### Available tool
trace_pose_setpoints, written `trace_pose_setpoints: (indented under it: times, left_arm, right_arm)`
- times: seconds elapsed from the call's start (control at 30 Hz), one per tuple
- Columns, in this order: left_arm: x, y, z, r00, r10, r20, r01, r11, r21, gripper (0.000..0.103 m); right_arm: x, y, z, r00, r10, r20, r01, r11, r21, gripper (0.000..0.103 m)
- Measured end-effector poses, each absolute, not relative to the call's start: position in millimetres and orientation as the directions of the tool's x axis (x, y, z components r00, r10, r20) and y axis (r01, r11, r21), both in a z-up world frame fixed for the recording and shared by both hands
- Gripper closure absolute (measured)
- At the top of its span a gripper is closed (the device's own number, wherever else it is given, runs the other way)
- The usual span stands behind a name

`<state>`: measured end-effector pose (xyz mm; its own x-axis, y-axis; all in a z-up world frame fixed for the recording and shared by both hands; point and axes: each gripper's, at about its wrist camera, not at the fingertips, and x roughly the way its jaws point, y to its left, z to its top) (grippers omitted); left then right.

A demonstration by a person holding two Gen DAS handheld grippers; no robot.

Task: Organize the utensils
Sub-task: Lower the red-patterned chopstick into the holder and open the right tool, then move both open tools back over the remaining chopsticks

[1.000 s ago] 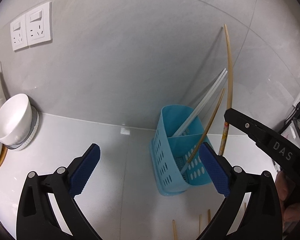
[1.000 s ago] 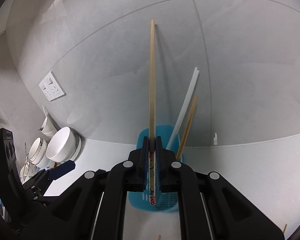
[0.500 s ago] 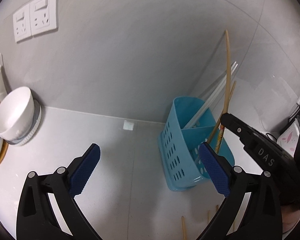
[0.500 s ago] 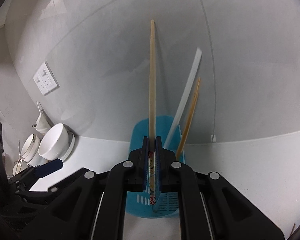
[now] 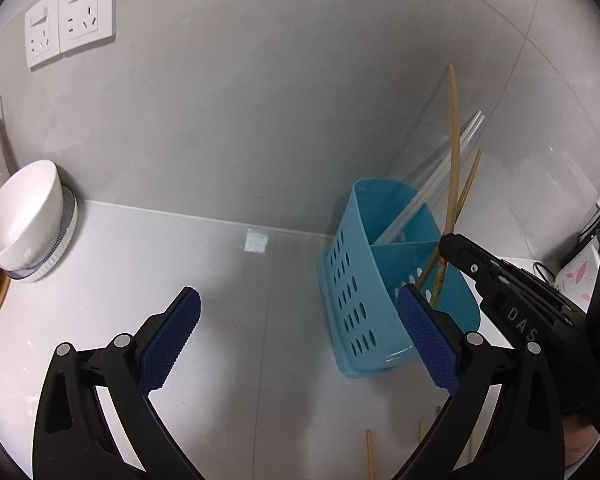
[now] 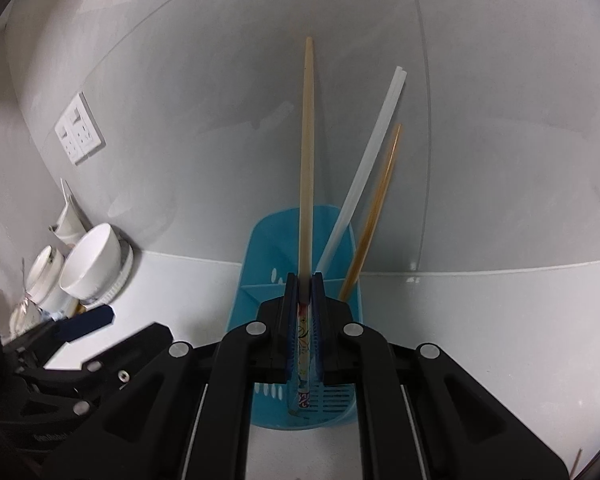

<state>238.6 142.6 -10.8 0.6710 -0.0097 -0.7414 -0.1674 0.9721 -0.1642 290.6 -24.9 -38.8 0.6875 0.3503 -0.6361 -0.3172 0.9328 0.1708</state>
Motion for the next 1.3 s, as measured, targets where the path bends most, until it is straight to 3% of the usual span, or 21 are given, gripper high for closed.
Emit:
trace_pose_setpoints:
  times: [0.13, 0.2, 0.43, 0.67, 0.87, 1.03, 1.3]
  left_arm:
    - [237, 142, -8, 0.680, -0.010, -0.733, -0.168, 0.971, -0.169, 0.006]
    - [236, 142, -8, 0.683, -0.009, -0.730, -0.177, 0.968, -0.178, 0.006]
    - [230, 137, -10, 0.678, -0.005, -0.735, -0.184, 0.967, -0.176, 0.006]
    - [226, 132, -11, 0.658, -0.050, -0.752, -0.169, 0.963, -0.212, 0.006]
    - [218, 121, -1, 0.674, -0.047, -0.737, -0.155, 0.967, -0.204, 0.006]
    - [208, 108, 3, 0.665, -0.058, -0.745, -0.148, 0.967, -0.208, 0.006]
    - [183, 93, 9, 0.648, -0.075, -0.758, -0.132, 0.969, -0.209, 0.006]
  right_arm:
    - [287, -25, -34, 0.691, 0.330, -0.643, -0.324, 0.937, 0.133, 0.091]
    - [283, -26, -31, 0.689, 0.324, -0.649, -0.328, 0.937, 0.119, 0.068]
    - [271, -37, -26, 0.703, 0.262, -0.661, -0.301, 0.952, 0.057, 0.050]
    - [258, -59, -23, 0.677, 0.245, -0.694, -0.272, 0.959, 0.073, 0.023]
    - [248, -80, -20, 0.660, 0.225, -0.717, -0.232, 0.968, 0.090, 0.014]
    - [239, -95, -18, 0.630, 0.181, -0.755, -0.194, 0.978, 0.073, 0.014]
    - [204, -114, -3, 0.668, 0.153, -0.729, -0.163, 0.985, 0.057, 0.014]
